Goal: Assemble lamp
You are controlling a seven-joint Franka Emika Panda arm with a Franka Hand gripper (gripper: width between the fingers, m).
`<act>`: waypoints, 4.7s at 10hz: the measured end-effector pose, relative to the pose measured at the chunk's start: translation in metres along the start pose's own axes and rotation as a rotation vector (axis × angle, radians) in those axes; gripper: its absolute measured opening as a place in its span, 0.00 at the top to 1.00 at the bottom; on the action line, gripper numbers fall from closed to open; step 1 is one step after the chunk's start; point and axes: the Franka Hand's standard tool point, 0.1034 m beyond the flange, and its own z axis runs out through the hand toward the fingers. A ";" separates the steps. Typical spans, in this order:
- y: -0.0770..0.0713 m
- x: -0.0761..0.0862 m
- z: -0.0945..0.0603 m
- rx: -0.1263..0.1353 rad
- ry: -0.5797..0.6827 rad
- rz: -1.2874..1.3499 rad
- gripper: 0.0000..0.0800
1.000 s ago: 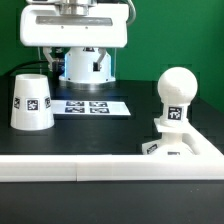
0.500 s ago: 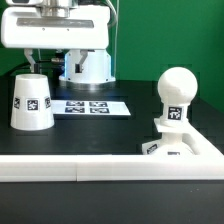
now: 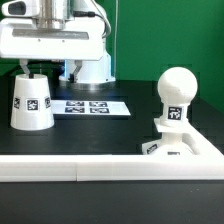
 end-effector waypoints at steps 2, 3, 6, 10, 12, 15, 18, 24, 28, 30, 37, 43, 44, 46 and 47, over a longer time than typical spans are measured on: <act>0.001 -0.002 0.003 -0.002 -0.007 0.000 0.13; 0.001 -0.002 0.004 -0.001 -0.007 0.000 0.28; 0.001 -0.003 0.004 -0.001 -0.009 -0.001 0.67; 0.000 -0.002 0.004 -0.001 -0.007 -0.001 0.95; 0.000 -0.002 0.004 -0.001 -0.007 -0.002 0.95; -0.023 0.001 -0.005 0.031 -0.034 0.075 0.95; -0.066 0.038 -0.039 0.084 -0.048 0.134 0.94; -0.097 0.148 -0.089 0.114 -0.110 0.284 0.94; -0.098 0.149 -0.086 0.112 -0.106 0.279 0.94; -0.121 0.156 -0.105 0.140 -0.117 0.340 0.94; -0.178 0.222 -0.161 0.160 -0.088 0.432 0.94; -0.223 0.226 -0.117 0.139 -0.106 0.432 0.94; -0.223 0.225 -0.107 0.137 -0.088 0.427 0.94; -0.220 0.218 -0.090 0.130 -0.080 0.402 0.94; -0.222 0.218 -0.082 0.127 -0.075 0.399 0.94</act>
Offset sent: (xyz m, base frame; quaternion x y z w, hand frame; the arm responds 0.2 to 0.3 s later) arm 0.0010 -0.0015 -0.0008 -0.0010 0.0011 0.0000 1.0000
